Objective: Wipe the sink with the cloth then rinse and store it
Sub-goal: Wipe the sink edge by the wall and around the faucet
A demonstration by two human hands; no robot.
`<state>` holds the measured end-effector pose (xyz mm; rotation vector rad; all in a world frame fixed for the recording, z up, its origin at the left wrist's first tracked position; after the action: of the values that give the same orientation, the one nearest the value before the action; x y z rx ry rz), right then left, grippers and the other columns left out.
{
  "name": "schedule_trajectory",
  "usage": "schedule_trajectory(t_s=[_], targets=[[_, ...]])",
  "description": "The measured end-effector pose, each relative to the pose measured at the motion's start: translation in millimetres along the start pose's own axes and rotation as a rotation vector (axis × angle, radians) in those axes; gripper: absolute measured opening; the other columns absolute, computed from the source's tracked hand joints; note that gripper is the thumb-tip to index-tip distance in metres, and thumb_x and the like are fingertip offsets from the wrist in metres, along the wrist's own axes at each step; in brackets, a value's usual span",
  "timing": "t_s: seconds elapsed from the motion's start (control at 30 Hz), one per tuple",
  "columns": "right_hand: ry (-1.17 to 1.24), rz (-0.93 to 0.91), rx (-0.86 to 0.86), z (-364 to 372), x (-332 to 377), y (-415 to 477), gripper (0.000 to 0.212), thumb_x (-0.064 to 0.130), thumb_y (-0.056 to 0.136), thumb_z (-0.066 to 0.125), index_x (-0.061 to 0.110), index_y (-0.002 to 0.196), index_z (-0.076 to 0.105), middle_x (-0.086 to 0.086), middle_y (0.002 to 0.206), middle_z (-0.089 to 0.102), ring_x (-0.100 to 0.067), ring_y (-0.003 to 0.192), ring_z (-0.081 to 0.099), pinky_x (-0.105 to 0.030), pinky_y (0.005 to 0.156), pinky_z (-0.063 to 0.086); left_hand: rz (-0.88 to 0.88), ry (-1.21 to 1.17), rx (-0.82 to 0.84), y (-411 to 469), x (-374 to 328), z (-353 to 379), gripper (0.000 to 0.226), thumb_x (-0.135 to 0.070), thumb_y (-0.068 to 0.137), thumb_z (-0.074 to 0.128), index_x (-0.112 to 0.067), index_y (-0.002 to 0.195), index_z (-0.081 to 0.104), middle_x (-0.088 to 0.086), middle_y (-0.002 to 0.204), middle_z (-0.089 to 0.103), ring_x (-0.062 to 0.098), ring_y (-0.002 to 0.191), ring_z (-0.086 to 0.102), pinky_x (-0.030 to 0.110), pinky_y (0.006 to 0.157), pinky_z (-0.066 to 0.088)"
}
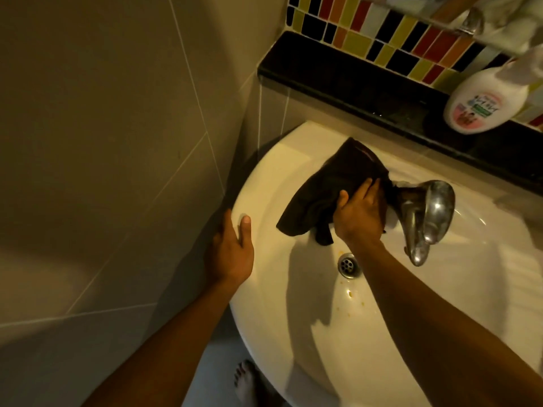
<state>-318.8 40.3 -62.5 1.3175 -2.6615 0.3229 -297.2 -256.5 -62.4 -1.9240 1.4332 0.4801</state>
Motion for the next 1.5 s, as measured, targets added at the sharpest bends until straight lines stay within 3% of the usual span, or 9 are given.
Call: schedule_trajectory(t_s=[0.2, 0.53, 0.73, 0.87, 1.07, 1.17, 1.27, 1.4, 1.5], targets=[[-0.091, -0.106, 0.025, 4, 35, 20, 0.064, 0.044, 0.1, 0.015, 0.009, 0.151, -0.001, -0.012, 0.161, 0.0, -0.029, 0.148, -0.003, -0.043, 0.119, -0.001, 0.009, 0.012, -0.019, 1, -1, 1, 0.062, -0.055, 0.095, 0.027, -0.021, 0.146, 0.03, 0.015, 0.138, 0.05, 0.034, 0.121, 0.054, 0.047, 0.097, 0.047], [-0.082, -0.225, -0.085, 18, 67, 12, 0.061, 0.043, 0.1, 0.02, 0.013, 0.152, 0.007, -0.008, 0.161, 0.007, -0.027, 0.148, 0.001, -0.043, 0.119, 0.0, 0.064, -0.018, -0.077, 2, 0, -3, 0.064, -0.056, 0.092, 0.027, -0.017, 0.141, 0.04, 0.013, 0.129, 0.058, 0.03, 0.115, 0.059, 0.037, 0.092, 0.048], [-0.219, -0.179, 0.05, 6, 50, 22, 0.072, 0.046, 0.099, 0.028, 0.004, 0.15, 0.0, -0.02, 0.159, 0.003, -0.034, 0.147, 0.002, -0.044, 0.119, 0.005, 0.096, 0.007, -0.089, 3, -9, -3, 0.061, -0.052, 0.095, 0.032, -0.013, 0.142, 0.039, 0.018, 0.128, 0.057, 0.035, 0.114, 0.059, 0.037, 0.09, 0.047], [-0.351, -0.254, 0.205, 4, 51, 25, 0.074, 0.039, 0.099, 0.037, 0.003, 0.15, -0.004, -0.022, 0.158, -0.003, -0.038, 0.147, 0.001, -0.047, 0.118, 0.009, 0.054, 0.175, -0.056, 2, -14, 0, 0.067, -0.05, 0.096, 0.037, -0.018, 0.151, 0.018, 0.017, 0.149, 0.038, 0.038, 0.129, 0.045, 0.048, 0.101, 0.042], [-0.543, -0.353, 0.422, -4, 42, 31, 0.075, 0.037, 0.099, 0.038, 0.007, 0.149, -0.009, -0.016, 0.159, -0.01, -0.034, 0.147, -0.003, -0.051, 0.116, 0.016, 0.249, 0.344, -0.004, 1, -16, 8, 0.063, -0.048, 0.097, 0.028, -0.033, 0.152, 0.0, 0.01, 0.157, 0.021, 0.036, 0.139, 0.033, 0.052, 0.104, 0.041], [-0.597, -0.385, 0.475, -19, 40, 36, 0.076, 0.033, 0.096, 0.048, 0.008, 0.151, 0.002, -0.013, 0.16, 0.007, -0.035, 0.146, 0.014, -0.051, 0.113, 0.026, 0.259, 0.334, -0.005, 1, -14, 9, 0.062, -0.046, 0.097, 0.031, -0.032, 0.152, 0.005, 0.012, 0.156, 0.023, 0.037, 0.137, 0.034, 0.052, 0.105, 0.039], [-0.597, -0.461, 0.394, -38, 39, 42, 0.066, 0.028, 0.087, 0.063, 0.011, 0.141, 0.03, -0.013, 0.141, 0.042, -0.034, 0.121, 0.051, -0.045, 0.096, 0.047, 0.276, 0.347, -0.011, 1, -15, 8, 0.062, -0.045, 0.097, 0.035, -0.03, 0.152, 0.01, 0.013, 0.155, 0.025, 0.038, 0.137, 0.034, 0.054, 0.105, 0.038], [-0.67, -0.497, 0.39, -53, 27, 50, 0.062, 0.028, 0.083, 0.069, 0.013, 0.136, 0.041, -0.014, 0.136, 0.041, -0.032, 0.111, 0.056, -0.04, 0.09, 0.05, 0.284, 0.476, -0.062, 0, -23, 7, 0.064, -0.041, 0.094, 0.046, -0.021, 0.151, 0.023, 0.02, 0.148, 0.037, 0.041, 0.131, 0.04, 0.056, 0.103, 0.038], [-0.777, -0.596, 0.456, -58, 29, 62, 0.038, 0.03, 0.087, 0.064, 0.009, 0.118, 0.057, -0.009, 0.102, 0.057, -0.022, 0.092, 0.057, -0.033, 0.084, 0.048, 0.312, 0.529, -0.069, -12, -44, 14, 0.066, -0.035, 0.089, 0.058, -0.014, 0.147, 0.033, 0.022, 0.148, 0.038, 0.042, 0.135, 0.036, 0.057, 0.106, 0.035]])
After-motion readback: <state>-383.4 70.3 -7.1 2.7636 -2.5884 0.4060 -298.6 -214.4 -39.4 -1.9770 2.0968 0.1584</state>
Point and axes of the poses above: each hand's wrist, its own y-axis towards the middle knuckle, its own z-axis out of the palm, x = y × z, the point moved 8 cm from there along y, towards the middle knuckle
